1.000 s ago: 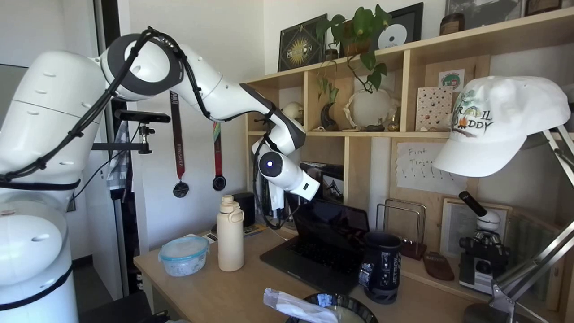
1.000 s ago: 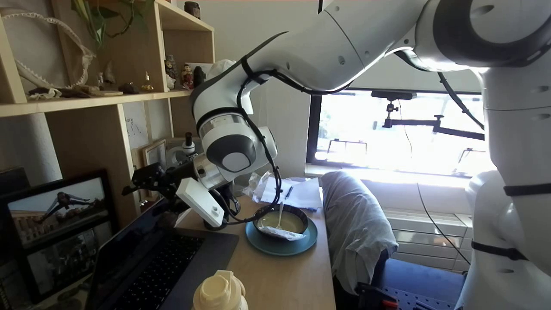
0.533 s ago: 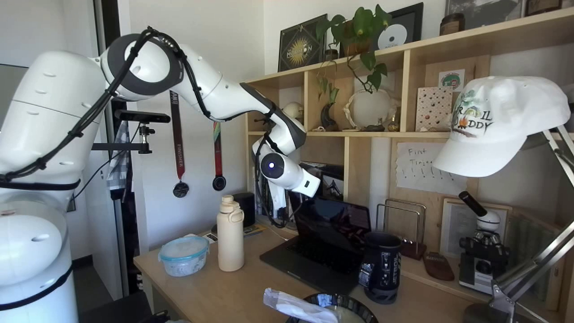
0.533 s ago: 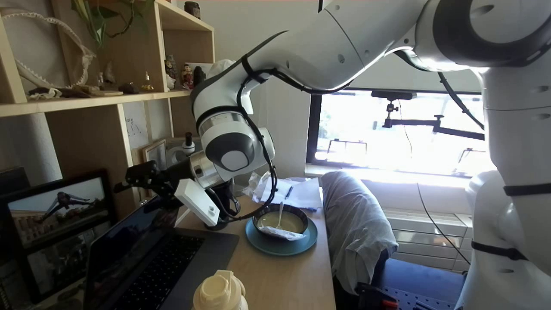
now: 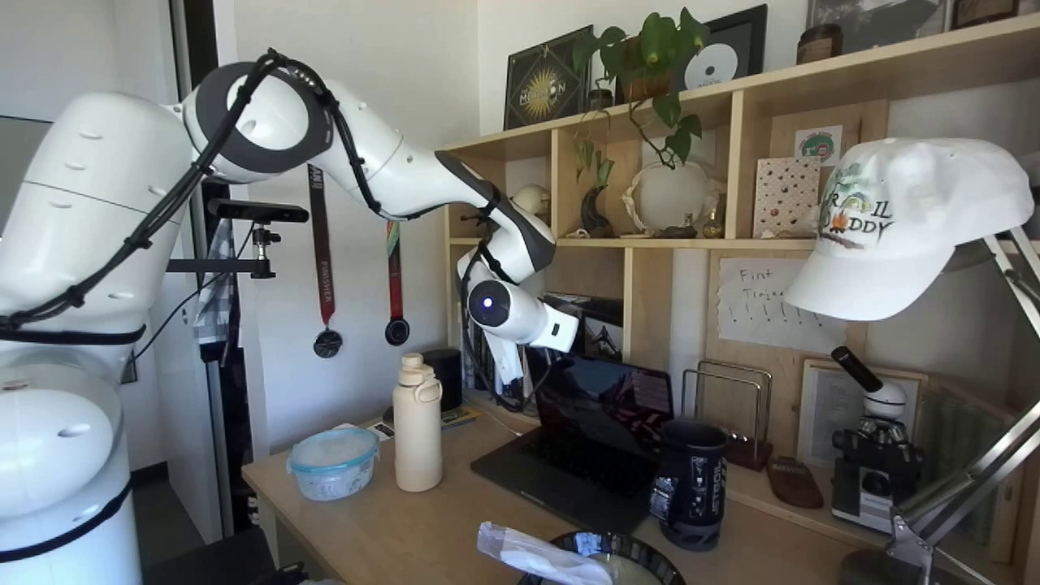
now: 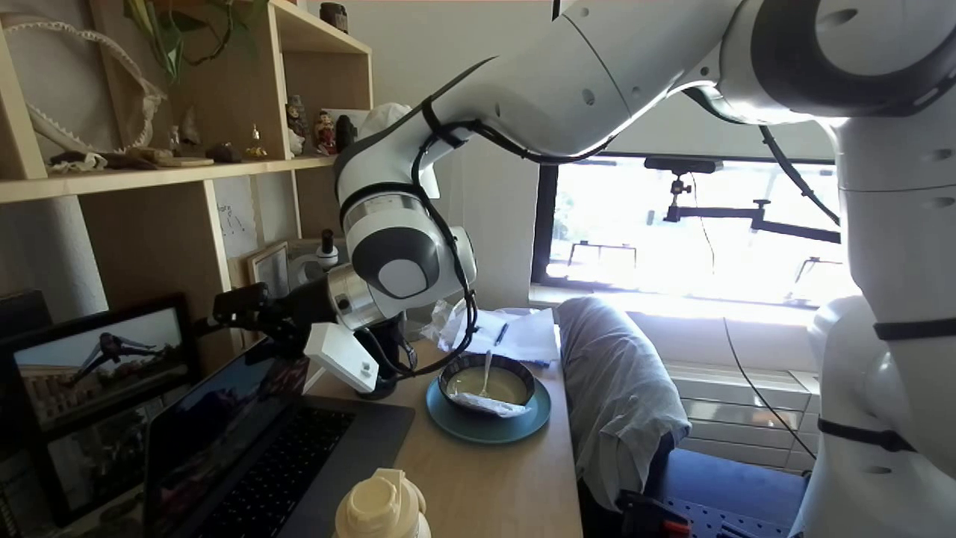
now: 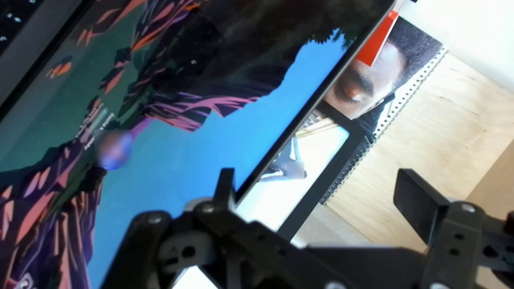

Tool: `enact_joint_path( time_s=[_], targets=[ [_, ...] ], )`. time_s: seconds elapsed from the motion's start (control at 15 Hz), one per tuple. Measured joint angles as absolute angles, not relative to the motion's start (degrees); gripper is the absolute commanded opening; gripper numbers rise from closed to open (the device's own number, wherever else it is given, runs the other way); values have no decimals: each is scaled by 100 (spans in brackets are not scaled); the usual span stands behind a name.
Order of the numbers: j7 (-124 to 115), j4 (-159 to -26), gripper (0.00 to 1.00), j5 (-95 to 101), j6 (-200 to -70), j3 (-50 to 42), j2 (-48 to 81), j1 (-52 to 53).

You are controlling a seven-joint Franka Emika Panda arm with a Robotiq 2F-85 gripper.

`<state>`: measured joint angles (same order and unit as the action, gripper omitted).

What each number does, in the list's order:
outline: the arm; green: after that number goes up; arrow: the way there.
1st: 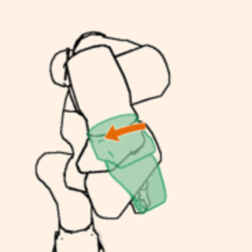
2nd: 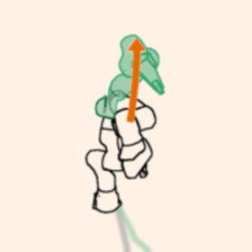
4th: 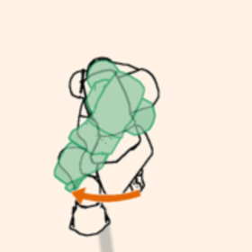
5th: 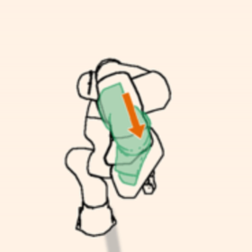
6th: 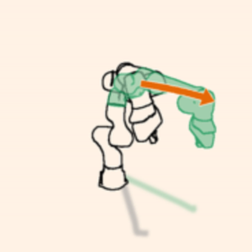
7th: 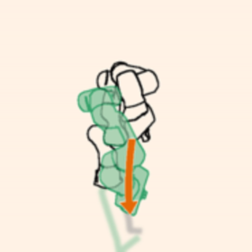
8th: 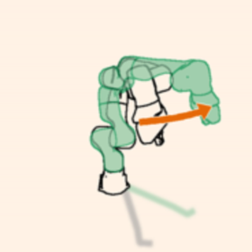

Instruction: Open the laptop

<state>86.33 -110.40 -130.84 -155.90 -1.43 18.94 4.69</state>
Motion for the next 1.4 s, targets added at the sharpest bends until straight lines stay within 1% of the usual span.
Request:
enact_joint_path(
  time_s=[0.6, 1.4],
  targets=[
    [9412, -10865, 100, -13162, -15577, -143, 2038, 499],
    [9799, -10466, 100, -13129, -15575, -133, 2320, 526]
  ],
)
